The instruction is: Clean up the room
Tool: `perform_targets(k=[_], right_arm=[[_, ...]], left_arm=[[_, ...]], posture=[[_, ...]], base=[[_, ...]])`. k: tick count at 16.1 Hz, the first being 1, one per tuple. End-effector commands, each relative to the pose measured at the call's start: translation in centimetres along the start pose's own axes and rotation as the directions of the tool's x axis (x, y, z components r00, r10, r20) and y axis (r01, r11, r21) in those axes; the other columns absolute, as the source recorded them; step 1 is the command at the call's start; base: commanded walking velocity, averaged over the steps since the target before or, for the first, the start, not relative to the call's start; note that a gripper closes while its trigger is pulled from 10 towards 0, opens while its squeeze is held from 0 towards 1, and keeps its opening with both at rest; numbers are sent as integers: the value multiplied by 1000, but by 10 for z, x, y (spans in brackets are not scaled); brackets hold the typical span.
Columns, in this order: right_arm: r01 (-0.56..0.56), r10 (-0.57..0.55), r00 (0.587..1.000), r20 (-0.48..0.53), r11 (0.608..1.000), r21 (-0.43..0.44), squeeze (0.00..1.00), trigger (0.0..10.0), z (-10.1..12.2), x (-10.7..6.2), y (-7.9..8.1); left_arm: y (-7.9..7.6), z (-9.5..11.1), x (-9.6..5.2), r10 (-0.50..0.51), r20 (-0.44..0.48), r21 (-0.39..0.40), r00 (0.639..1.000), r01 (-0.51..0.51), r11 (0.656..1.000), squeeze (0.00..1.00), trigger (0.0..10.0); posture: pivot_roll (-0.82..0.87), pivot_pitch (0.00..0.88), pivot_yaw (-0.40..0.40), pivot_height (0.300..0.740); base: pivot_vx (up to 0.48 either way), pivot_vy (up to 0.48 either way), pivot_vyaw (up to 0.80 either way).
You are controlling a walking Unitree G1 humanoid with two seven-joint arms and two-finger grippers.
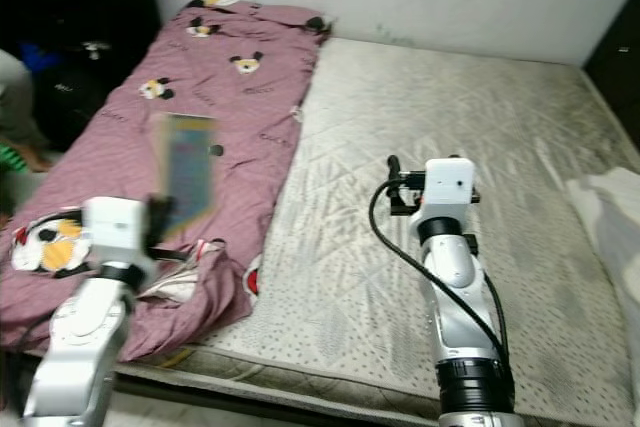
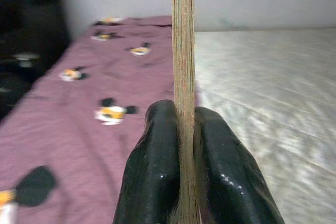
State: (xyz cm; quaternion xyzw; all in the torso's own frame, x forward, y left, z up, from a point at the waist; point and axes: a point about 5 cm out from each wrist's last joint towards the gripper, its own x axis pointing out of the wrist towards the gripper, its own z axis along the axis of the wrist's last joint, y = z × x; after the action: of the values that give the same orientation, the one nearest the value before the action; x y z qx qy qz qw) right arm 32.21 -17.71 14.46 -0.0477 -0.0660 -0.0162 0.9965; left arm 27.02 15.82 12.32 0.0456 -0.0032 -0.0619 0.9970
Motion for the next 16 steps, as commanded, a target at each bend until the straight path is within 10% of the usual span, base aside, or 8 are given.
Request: perform_targets(k=[1, 8, 16], right_arm=[[-8, 9, 1000, 14, 1000, -22, 0, 10000, 5, 0, 4], [55, -54, 998, -19, 997, 58, 0, 10000, 3, 3, 8], [24, -23, 1000, -21, 999, 45, 0, 10000, 6, 10, 13]], left_arm=[[-5, -2, -1, -44, 7, 30, 999, 44, 999, 0, 10000], [-25, -5, -5, -30, 22, -47, 999, 31, 998, 0, 10000], [-11, -9, -3, 118, 9, -142, 993, -115, 983, 0, 10000]], posture=[[41, 37, -42, 740], [10, 33, 0, 740], [4, 57, -34, 740]], base=[[0, 0, 0], [0, 0, 0], [0, 0, -800]])
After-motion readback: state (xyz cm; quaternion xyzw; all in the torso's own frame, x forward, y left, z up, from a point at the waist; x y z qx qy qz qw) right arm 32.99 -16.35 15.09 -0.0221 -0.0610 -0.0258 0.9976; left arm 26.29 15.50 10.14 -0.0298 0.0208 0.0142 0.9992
